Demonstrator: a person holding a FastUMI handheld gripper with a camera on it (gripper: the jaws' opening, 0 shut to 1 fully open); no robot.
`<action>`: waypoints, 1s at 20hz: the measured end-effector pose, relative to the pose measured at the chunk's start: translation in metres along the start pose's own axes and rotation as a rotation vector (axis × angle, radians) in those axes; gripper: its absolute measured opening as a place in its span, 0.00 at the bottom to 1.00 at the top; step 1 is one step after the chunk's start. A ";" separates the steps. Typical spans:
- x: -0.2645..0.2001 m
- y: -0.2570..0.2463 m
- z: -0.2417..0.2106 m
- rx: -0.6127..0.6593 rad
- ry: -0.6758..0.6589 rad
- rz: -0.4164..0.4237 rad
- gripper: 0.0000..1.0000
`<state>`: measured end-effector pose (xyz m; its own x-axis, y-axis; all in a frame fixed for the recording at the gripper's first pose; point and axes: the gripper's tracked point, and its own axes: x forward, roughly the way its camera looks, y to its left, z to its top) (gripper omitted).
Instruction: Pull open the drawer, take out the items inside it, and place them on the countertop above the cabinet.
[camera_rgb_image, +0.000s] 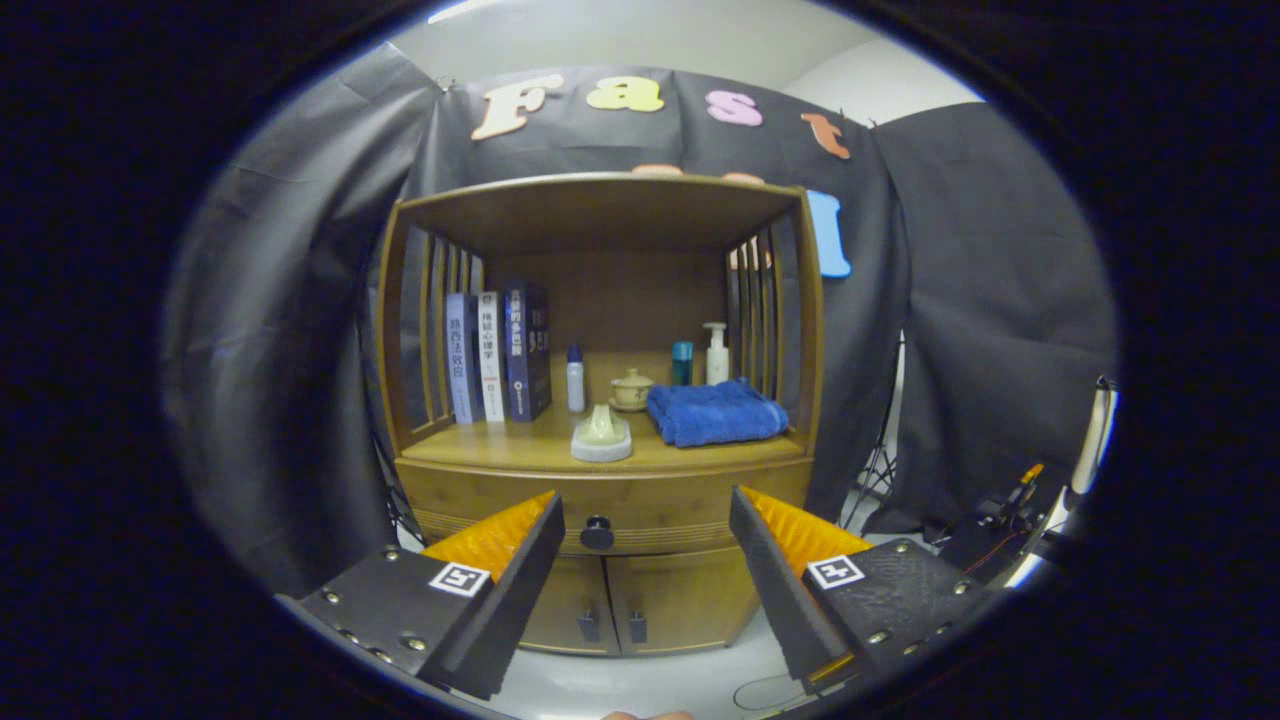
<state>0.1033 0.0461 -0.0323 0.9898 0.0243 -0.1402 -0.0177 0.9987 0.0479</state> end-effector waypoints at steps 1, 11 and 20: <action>-0.009 -0.004 0.002 0.005 -0.008 -0.007 0.99; -0.063 -0.028 0.013 -0.027 -0.075 -0.056 0.99; -0.090 -0.048 0.022 -0.023 -0.102 -0.098 0.99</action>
<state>0.0177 -0.0050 0.0003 0.9962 -0.0766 -0.0417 0.0773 0.9969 0.0158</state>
